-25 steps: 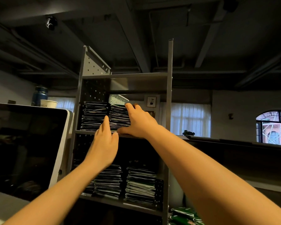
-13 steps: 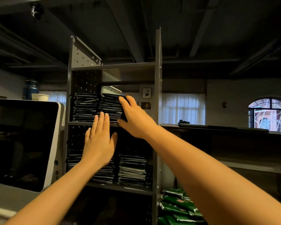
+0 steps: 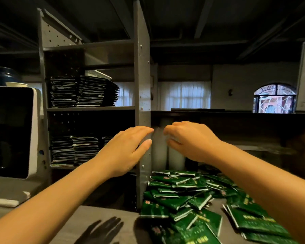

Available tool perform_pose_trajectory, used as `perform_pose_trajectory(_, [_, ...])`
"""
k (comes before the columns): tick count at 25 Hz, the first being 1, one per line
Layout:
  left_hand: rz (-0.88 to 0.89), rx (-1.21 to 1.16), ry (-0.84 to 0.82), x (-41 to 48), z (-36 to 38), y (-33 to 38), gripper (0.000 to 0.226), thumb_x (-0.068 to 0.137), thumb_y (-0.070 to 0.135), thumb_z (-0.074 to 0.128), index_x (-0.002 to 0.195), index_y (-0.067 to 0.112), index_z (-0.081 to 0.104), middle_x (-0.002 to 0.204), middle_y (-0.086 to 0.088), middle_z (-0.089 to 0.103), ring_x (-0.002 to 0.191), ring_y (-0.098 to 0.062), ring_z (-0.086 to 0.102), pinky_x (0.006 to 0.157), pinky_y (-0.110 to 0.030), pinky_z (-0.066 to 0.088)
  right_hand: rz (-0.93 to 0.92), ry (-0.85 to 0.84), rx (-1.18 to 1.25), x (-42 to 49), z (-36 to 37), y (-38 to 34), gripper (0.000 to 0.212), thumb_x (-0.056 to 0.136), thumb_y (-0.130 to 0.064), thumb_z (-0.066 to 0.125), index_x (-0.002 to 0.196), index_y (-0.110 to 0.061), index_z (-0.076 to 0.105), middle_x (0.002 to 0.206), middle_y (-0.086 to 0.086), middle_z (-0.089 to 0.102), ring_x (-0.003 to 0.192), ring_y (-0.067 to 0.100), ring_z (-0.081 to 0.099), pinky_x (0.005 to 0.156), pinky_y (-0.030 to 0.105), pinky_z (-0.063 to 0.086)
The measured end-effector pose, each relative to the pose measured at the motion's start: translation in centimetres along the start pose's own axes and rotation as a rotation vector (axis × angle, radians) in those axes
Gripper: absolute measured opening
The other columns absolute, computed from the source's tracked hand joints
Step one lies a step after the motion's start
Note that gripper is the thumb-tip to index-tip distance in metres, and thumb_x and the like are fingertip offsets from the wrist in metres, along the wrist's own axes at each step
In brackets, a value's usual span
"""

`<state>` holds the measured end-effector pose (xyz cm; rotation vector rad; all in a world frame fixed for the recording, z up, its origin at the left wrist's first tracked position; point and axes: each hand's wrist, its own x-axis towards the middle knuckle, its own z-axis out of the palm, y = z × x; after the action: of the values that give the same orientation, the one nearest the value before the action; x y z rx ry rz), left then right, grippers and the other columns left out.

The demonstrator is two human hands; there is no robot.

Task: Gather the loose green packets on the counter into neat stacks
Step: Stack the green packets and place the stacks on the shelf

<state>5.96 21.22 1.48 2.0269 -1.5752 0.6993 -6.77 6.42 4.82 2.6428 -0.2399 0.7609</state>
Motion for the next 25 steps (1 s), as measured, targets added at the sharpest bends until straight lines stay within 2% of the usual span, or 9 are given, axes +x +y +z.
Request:
perform_pose_trajectory(5, [0.069, -0.047, -0.203, 1.0, 3.6, 5.2, 0.045, 0.100, 0.039, 0.028, 0.143, 0.026, 0.034, 0.145, 0.010, 0.038, 0.131, -0.007, 0.035, 0.104, -0.022, 0.028, 0.122, -0.261, -0.050, -6.7, 1.7, 5.0, 0.030, 0.096, -0.038, 0.042, 0.123, -0.028, 0.048, 0.120, 0.001, 0.058, 0.106, 0.027, 0.056, 0.070, 0.033, 0.040])
perform_pose_trajectory(7, [0.081, -0.073, -0.252, 1.3, 5.4, 7.1, 0.045, 0.100, 0.039, 0.029, 0.143, 0.028, 0.034, 0.145, 0.011, 0.038, 0.130, -0.006, 0.036, 0.102, -0.021, 0.028, 0.169, -0.347, -0.050, -9.0, 2.5, 7.0, 0.028, 0.096, -0.039, 0.042, 0.120, -0.028, 0.050, 0.116, 0.002, 0.061, 0.103, 0.028, 0.057, 0.072, 0.034, 0.044])
perform_pose_trajectory(11, [0.100, -0.141, -0.328, 1.7, 10.2, 9.5, 0.045, 0.100, 0.041, 0.032, 0.142, 0.028, 0.035, 0.146, 0.012, 0.038, 0.131, -0.006, 0.036, 0.107, -0.025, 0.030, 0.296, -0.491, -0.034, -12.7, 5.0, 10.4, 0.030, 0.097, -0.038, 0.042, 0.126, -0.031, 0.048, 0.121, 0.002, 0.059, 0.107, 0.027, 0.057, 0.080, 0.035, 0.045])
perform_pose_trajectory(16, [0.120, -0.145, -0.441, 3.2, 16.0, 11.3, 0.049, 0.098, 0.043, 0.035, 0.144, 0.026, 0.031, 0.149, 0.007, 0.033, 0.137, -0.010, 0.029, 0.112, -0.031, 0.026, 0.422, -0.632, 0.066, -15.3, 9.6, 14.3, 0.033, 0.098, -0.030, 0.042, 0.129, -0.023, 0.050, 0.130, 0.005, 0.056, 0.114, 0.027, 0.055, 0.093, 0.043, 0.048])
perform_pose_trajectory(19, [0.114, -0.140, -0.514, 4.6, 18.9, 12.3, 0.052, 0.098, 0.044, 0.037, 0.145, 0.024, 0.029, 0.150, 0.003, 0.032, 0.138, -0.015, 0.027, 0.113, -0.035, 0.025, 0.531, -0.676, 0.197, -15.5, 12.2, 16.1, 0.052, 0.095, -0.038, 0.049, 0.143, -0.022, 0.035, 0.147, 0.006, 0.041, 0.131, 0.024, 0.042, 0.106, 0.037, 0.038])
perform_pose_trajectory(22, [0.100, -0.132, -0.538, 5.8, 21.1, 12.6, 0.053, 0.097, 0.044, 0.038, 0.145, 0.022, 0.029, 0.149, 0.001, 0.033, 0.137, -0.017, 0.030, 0.112, -0.037, 0.027, 0.654, -0.756, 0.345, -14.9, 14.0, 17.6, 0.078, 0.087, -0.052, 0.056, 0.150, -0.025, 0.017, 0.156, 0.003, 0.025, 0.140, 0.023, 0.029, 0.111, 0.036, 0.029])
perform_pose_trajectory(25, [0.102, -0.127, -0.468, 6.4, 22.3, 12.7, 0.052, 0.097, 0.043, 0.040, 0.144, 0.022, 0.032, 0.147, 0.001, 0.037, 0.134, -0.016, 0.033, 0.110, -0.035, 0.029, 0.721, -0.806, 0.433, -14.4, 15.2, 19.0, 0.092, 0.078, -0.060, 0.063, 0.150, -0.027, 0.015, 0.157, 0.001, 0.021, 0.141, 0.022, 0.027, 0.112, 0.037, 0.029])
